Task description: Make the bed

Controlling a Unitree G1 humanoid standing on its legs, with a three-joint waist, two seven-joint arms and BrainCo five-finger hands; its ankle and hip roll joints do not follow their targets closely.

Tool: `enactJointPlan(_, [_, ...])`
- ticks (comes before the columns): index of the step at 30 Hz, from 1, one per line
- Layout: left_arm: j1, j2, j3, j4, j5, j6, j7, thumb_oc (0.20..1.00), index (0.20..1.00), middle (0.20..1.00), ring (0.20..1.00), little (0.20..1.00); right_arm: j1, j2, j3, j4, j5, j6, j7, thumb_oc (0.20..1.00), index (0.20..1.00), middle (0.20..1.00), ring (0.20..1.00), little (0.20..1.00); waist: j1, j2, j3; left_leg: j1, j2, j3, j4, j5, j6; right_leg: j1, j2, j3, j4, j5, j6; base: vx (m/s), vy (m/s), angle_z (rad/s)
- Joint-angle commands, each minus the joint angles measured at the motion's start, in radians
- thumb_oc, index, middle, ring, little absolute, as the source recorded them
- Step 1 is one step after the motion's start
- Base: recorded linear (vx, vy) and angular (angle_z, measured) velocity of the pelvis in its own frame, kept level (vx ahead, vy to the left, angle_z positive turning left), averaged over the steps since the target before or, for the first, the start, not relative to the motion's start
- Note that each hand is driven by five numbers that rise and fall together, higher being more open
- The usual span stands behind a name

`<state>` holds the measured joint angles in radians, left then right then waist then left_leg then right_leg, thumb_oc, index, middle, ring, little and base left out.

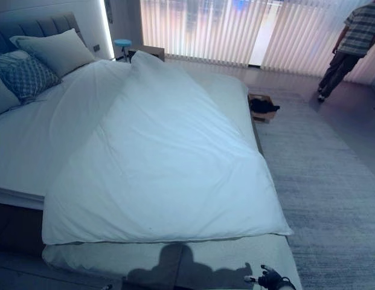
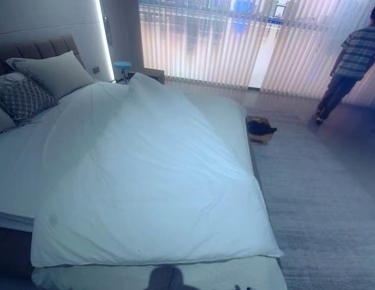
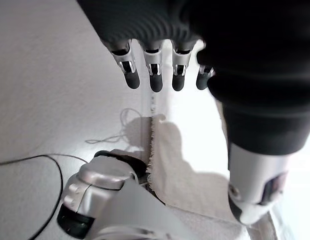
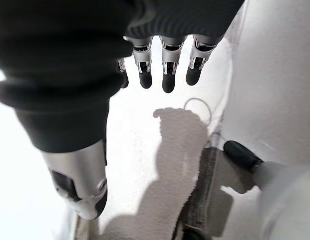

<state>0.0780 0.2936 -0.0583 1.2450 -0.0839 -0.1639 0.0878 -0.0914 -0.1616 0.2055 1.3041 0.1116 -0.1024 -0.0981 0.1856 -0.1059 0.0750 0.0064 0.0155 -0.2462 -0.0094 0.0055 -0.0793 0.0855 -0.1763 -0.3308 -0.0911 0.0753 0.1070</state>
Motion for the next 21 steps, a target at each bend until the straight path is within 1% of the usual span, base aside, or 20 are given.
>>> enactJointPlan(1, [-0.055,-0.020,0.025,0.029,-0.090,-0.039,0.007,1.000,1.000,1.000,1.000,1.000,-0.037,-0.002,-0.042,-0.027,0.065,-0.024,-0.020,1.000,1.000,1.000,1.000,1.000,0.038,0.019,0.031,0.008,0.019,-0.037,-0.016,-0.047,0.039,-0.002,-0.073,-0.023,0.074,-0.010,0.097,0.04,0.032,0.03])
enactJointPlan(2, [-0.053,-0.024,0.027,0.010,-0.133,-0.040,-0.002,1.000,1.000,1.000,1.000,1.000,-0.042,0.000,-0.052,-0.049,0.101,-0.032,-0.020,1.000,1.000,1.000,1.000,1.000,0.034,0.020,0.032,0.009,0.019,-0.035,-0.015,-0.047,0.040,-0.004,-0.074,-0.022,0.076,-0.009,0.099,0.00,0.000,0.00])
enactJointPlan(3, [-0.053,-0.024,0.027,0.009,-0.134,-0.039,-0.002,1.000,1.000,1.000,1.000,1.000,-0.042,0.000,-0.052,-0.050,0.102,-0.032,-0.020,1.000,1.000,1.000,1.000,1.000,0.035,0.020,0.032,0.009,0.019,-0.035,-0.015,-0.047,0.040,-0.004,-0.074,-0.021,0.076,-0.009,0.099,0.00,0.033,0.01])
enactJointPlan(4, [-0.059,-0.026,0.040,-0.057,-0.246,-0.049,-0.012,1.000,1.000,1.000,1.000,1.000,-0.061,0.007,-0.051,-0.124,0.162,-0.050,-0.021,1.000,1.000,1.000,1.000,1.000,0.026,0.022,0.041,0.004,0.018,-0.034,-0.012,-0.045,0.041,-0.015,-0.072,-0.010,0.083,-0.009,0.098,0.00,0.000,0.00])
enactJointPlan(5, [-0.058,-0.026,0.040,-0.058,-0.247,-0.048,-0.012,1.000,1.000,1.000,1.000,1.000,-0.060,0.007,-0.051,-0.125,0.162,-0.050,-0.022,1.000,1.000,1.000,1.000,1.000,0.027,0.022,0.040,0.004,0.018,-0.033,-0.011,-0.046,0.041,-0.016,-0.072,-0.009,0.084,-0.009,0.098,-0.02,0.028,-0.04])
enactJointPlan(7, [-0.034,-0.026,0.026,-0.261,-0.379,-0.065,-0.031,1.000,1.000,1.000,1.000,1.000,-0.067,0.008,-0.039,-0.256,0.237,-0.070,-0.018,1.000,1.000,1.000,1.000,1.000,0.021,0.022,0.064,-0.012,0.019,-0.034,-0.004,-0.041,0.041,-0.037,-0.069,-0.001,0.095,-0.013,0.096,-0.06,0.010,-0.06])
enactJointPlan(9, [-0.004,-0.029,-0.013,-0.430,-0.484,-0.066,-0.051,1.000,1.000,1.000,1.000,1.000,-0.078,0.010,-0.035,-0.319,0.296,-0.075,-0.015,1.000,1.000,1.000,1.000,1.000,0.018,0.019,0.092,-0.034,0.017,-0.039,0.006,-0.037,0.042,-0.057,-0.069,0.000,0.103,-0.011,0.095,-0.11,-0.002,-0.01])
enactJointPlan(10, [0.004,-0.021,-0.056,-0.594,-0.581,-0.059,-0.066,1.000,1.000,1.000,1.000,1.000,-0.108,0.012,-0.017,-0.386,0.343,-0.078,-0.017,1.000,1.000,1.000,1.000,1.000,0.019,0.014,0.138,-0.067,0.013,-0.045,0.028,-0.036,0.044,-0.089,-0.069,0.001,0.122,-0.013,0.093,-0.11,-0.004,0.04])
enactJointPlan(11, [0.006,-0.020,-0.056,-0.597,-0.582,-0.057,-0.065,1.000,1.000,1.000,1.000,1.000,-0.107,0.013,-0.017,-0.387,0.343,-0.078,-0.018,1.000,1.000,1.000,1.000,1.000,0.019,0.013,0.137,-0.069,0.012,-0.045,0.030,-0.037,0.044,-0.092,-0.070,0.002,0.124,-0.014,0.093,-0.15,-0.009,0.02])
enactJointPlan(12, [0.001,-0.017,-0.069,-0.642,-0.613,-0.049,-0.067,1.000,1.000,1.000,1.000,1.000,-0.124,0.014,-0.007,-0.418,0.363,-0.077,-0.026,1.000,1.000,1.000,1.000,1.000,0.020,0.011,0.162,-0.090,0.009,-0.048,0.050,-0.038,0.044,-0.111,-0.070,0.005,0.137,-0.015,0.092,-0.22,-0.005,-0.03])
enactJointPlan(13, [-0.035,-0.019,-0.104,-0.740,-0.724,-0.056,-0.054,1.000,1.000,1.000,1.000,1.000,-0.168,0.022,0.016,-0.517,0.436,-0.091,-0.040,1.000,1.000,1.000,1.000,1.000,0.018,0.008,0.229,-0.145,0.000,-0.060,0.099,-0.037,0.043,-0.153,-0.072,0.010,0.168,-0.020,0.086,-0.22,-0.005,-0.09])
enactJointPlan(14, [-0.035,-0.019,-0.104,-0.741,-0.725,-0.055,-0.054,1.000,1.000,1.000,1.000,1.000,-0.168,0.021,0.016,-0.518,0.436,-0.090,-0.041,1.000,1.000,1.000,1.000,1.000,0.018,0.007,0.228,-0.148,-0.001,-0.060,0.102,-0.038,0.043,-0.155,-0.073,0.010,0.171,-0.021,0.086,-0.22,-0.003,-0.08])
enactJointPlan(15, [-0.056,-0.020,-0.117,-0.760,-0.753,-0.053,-0.055,1.000,1.000,1.000,1.000,1.000,-0.186,0.025,0.029,-0.537,0.461,-0.098,-0.036,1.000,1.000,1.000,1.000,1.000,0.016,0.007,0.254,-0.172,-0.002,-0.065,0.117,-0.037,0.043,-0.175,-0.075,0.012,0.183,-0.024,0.083,-0.23,0.016,-0.07])
enactJointPlan(16, [-0.116,-0.034,-0.152,-0.807,-0.834,-0.065,-0.032,1.000,1.000,1.000,1.000,1.000,-0.234,0.032,0.051,-0.631,0.530,-0.114,-0.055,1.000,1.000,1.000,1.000,1.000,0.014,0.008,0.314,-0.234,-0.007,-0.074,0.143,-0.026,0.040,-0.233,-0.088,0.011,0.216,-0.030,0.081,-0.23,0.017,-0.03])
enactJointPlan(17, [-0.117,-0.034,-0.152,-0.808,-0.834,-0.065,-0.032,1.000,1.000,1.000,1.000,1.000,-0.234,0.032,0.050,-0.632,0.530,-0.113,-0.056,1.000,1.000,1.000,1.000,1.000,0.014,0.007,0.312,-0.239,-0.009,-0.075,0.146,-0.027,0.040,-0.238,-0.089,0.011,0.220,-0.031,0.081,-0.22,0.027,0.02])
enactJointPlan(18, [-0.145,-0.050,-0.158,-0.797,-0.848,-0.061,-0.026,1.000,1.000,1.000,1.000,1.000,-0.253,0.041,0.058,-0.637,0.554,-0.121,-0.056,1.000,1.000,1.000,1.000,1.000,0.012,0.004,0.325,-0.259,-0.010,-0.075,0.154,-0.025,0.038,-0.260,-0.093,0.012,0.231,-0.034,0.078,-0.06,0.015,0.06])
enactJointPlan(19, [-0.164,-0.062,-0.169,-0.807,-0.885,-0.072,-0.020,1.000,1.000,1.000,1.000,1.000,-0.270,0.054,0.056,-0.648,0.589,-0.130,-0.066,1.000,1.000,1.000,1.000,1.000,0.016,0.004,0.340,-0.270,-0.006,-0.070,0.163,-0.029,0.038,-0.280,-0.098,0.014,0.250,-0.040,0.077,-0.20,0.026,0.04])
enactJointPlan(20, [-0.224,-0.088,-0.210,-0.842,-0.933,-0.090,0.009,1.000,1.000,1.000,1.000,1.000,-0.325,0.074,0.068,-0.687,0.652,-0.148,-0.085,1.000,1.000,1.000,1.000,1.000,0.018,0.002,0.385,-0.330,-0.015,-0.071,0.197,-0.030,0.035,-0.338,-0.110,0.022,0.287,-0.046,0.074,-0.15,0.016,-0.02])
enactJointPlan(21, [-0.225,-0.088,-0.210,-0.842,-0.933,-0.090,0.009,1.000,1.000,1.000,1.000,1.000,-0.326,0.074,0.067,-0.687,0.653,-0.148,-0.084,1.000,1.000,1.000,1.000,1.000,0.018,0.001,0.384,-0.333,-0.016,-0.070,0.199,-0.030,0.035,-0.341,-0.111,0.023,0.289,-0.046,0.074,-0.27,0.017,-0.03])
